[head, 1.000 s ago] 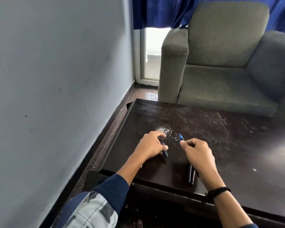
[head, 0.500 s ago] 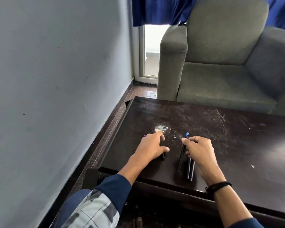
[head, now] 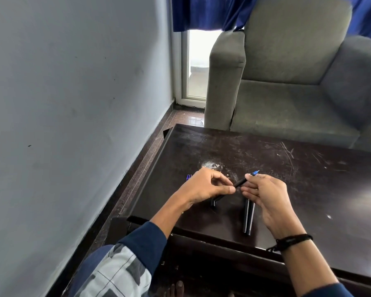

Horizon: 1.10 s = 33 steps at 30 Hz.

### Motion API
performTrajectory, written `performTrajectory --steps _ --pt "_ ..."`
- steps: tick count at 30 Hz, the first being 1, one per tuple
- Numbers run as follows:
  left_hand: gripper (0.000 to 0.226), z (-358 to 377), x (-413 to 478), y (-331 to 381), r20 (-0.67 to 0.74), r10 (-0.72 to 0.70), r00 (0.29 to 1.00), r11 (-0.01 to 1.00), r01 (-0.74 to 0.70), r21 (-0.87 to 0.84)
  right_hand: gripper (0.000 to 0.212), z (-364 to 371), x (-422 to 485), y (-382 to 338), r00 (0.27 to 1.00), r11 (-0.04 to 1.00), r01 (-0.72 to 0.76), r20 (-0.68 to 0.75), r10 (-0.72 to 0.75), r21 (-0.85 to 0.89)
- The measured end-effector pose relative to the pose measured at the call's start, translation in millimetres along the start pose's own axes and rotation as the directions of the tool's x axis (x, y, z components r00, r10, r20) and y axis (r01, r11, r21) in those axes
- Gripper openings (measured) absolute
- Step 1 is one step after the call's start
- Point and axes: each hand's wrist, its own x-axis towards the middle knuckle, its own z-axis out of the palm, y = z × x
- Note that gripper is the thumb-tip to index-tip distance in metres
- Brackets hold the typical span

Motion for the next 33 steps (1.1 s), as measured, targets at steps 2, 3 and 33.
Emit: performTrajectory --steps 2,3,33 --pt "0.018 -2 1 -1 -0.024 0.011 1.0 1.0 -0.011 0.026 0.007 -1 -2 -2 1.0 0.999 -0.024 0.019 0.023 0.047" --pt "0.017 -4 1 -1 -0.027 0.008 1.0 0.999 -0.008 0.031 0.007 -1 -3 -3 0.999 0.997 -0.037 0.032 0.035 0.062" --pt "0.009 2 4 3 -0.136 0.033 0.99 0.995 -0.019 0.102 0.026 6 -10 1 0.992 0.999 0.003 0.128 -0.008 0.035"
